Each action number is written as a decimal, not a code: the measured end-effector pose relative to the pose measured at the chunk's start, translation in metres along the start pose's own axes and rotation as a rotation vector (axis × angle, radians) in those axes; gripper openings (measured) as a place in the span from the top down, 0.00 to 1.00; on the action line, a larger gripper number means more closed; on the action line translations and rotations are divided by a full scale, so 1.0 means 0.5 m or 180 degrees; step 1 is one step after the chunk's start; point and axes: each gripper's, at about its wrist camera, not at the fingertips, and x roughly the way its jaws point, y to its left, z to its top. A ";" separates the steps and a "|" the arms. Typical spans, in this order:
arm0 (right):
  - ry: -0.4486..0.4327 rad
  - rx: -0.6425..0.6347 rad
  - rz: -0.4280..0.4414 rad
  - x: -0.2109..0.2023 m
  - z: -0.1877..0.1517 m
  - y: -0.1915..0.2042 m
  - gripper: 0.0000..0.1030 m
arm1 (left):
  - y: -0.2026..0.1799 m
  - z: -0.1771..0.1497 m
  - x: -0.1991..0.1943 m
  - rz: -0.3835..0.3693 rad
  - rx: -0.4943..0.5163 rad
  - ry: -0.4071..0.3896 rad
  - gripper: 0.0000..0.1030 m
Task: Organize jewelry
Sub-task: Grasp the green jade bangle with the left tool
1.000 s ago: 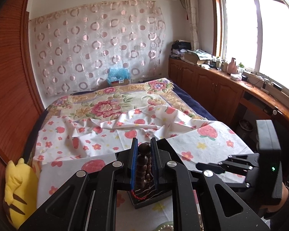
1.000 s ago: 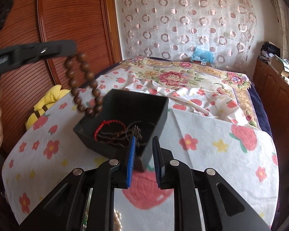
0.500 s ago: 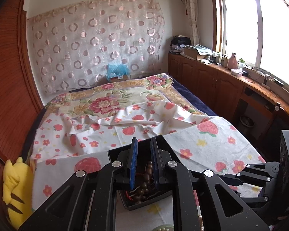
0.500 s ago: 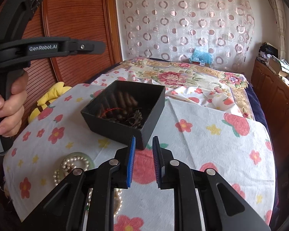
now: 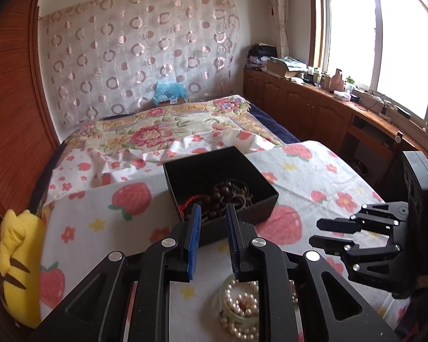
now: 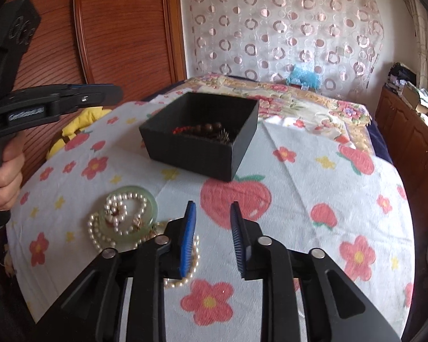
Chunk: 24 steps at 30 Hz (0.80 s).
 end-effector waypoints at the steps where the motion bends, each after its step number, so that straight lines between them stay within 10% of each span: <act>1: 0.0025 -0.0005 0.0004 0.003 -0.003 0.000 0.73 | 0.000 -0.009 -0.003 -0.0005 -0.0004 0.0007 0.80; 15: 0.0428 -0.0213 0.0084 0.035 -0.048 0.034 0.74 | 0.010 -0.114 0.004 -0.0046 -0.0111 0.0278 0.78; 24: 0.0460 -0.0204 -0.0088 0.037 -0.061 0.023 0.92 | 0.018 -0.148 0.031 -0.0123 -0.0180 0.0467 0.78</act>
